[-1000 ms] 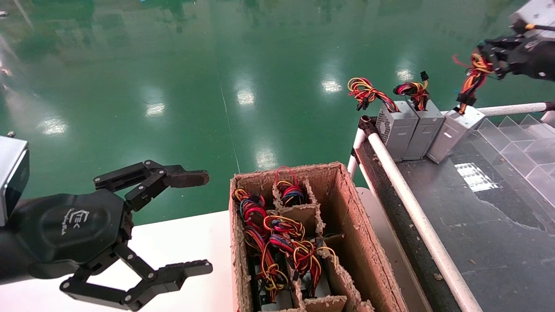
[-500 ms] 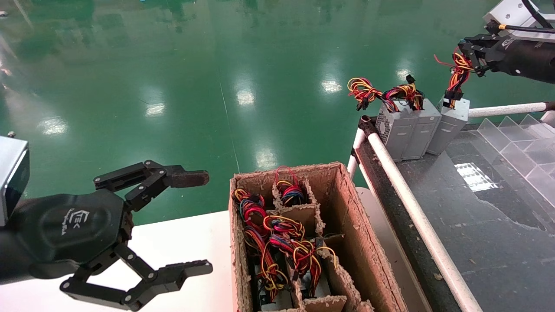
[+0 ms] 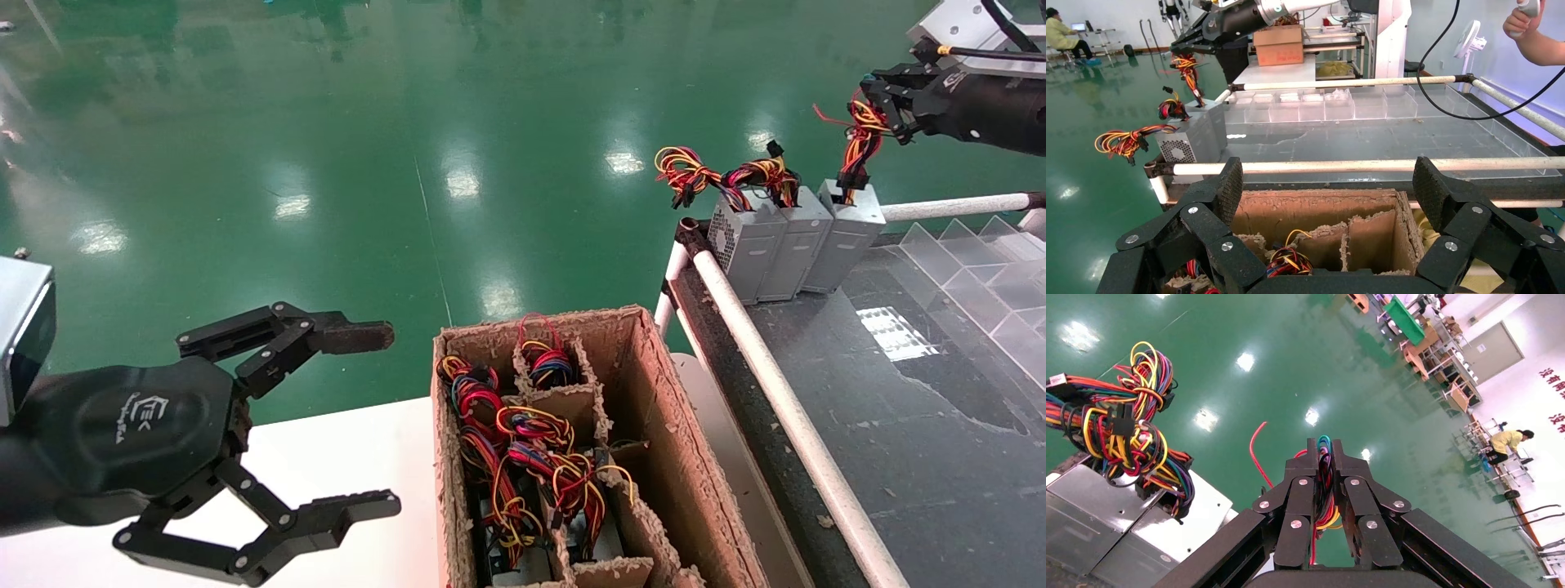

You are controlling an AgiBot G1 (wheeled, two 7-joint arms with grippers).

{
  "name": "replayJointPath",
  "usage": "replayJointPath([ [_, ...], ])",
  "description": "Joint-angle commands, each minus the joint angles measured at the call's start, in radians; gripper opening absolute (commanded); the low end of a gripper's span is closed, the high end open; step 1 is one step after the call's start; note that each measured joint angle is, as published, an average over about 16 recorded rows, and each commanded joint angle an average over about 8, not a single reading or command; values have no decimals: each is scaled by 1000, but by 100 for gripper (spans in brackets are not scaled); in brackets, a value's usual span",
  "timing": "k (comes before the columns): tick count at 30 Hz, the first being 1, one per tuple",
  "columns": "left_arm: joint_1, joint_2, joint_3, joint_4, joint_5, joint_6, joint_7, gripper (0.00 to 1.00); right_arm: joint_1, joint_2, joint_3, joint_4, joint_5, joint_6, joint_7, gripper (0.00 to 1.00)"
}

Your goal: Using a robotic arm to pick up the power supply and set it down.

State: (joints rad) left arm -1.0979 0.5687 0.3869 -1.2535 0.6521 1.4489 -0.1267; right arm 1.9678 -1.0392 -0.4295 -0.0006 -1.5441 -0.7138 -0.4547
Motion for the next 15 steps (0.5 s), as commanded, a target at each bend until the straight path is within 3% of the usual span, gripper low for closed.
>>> replayJointPath([
  [1, 0, 0, 0, 0, 0, 0, 0, 100, -2, 0, -1, -2, -1, -1, 0, 98],
  [15, 0, 0, 0, 0, 0, 0, 0, 100, -1, 4, -1, 0, -2, -11, 3, 100],
])
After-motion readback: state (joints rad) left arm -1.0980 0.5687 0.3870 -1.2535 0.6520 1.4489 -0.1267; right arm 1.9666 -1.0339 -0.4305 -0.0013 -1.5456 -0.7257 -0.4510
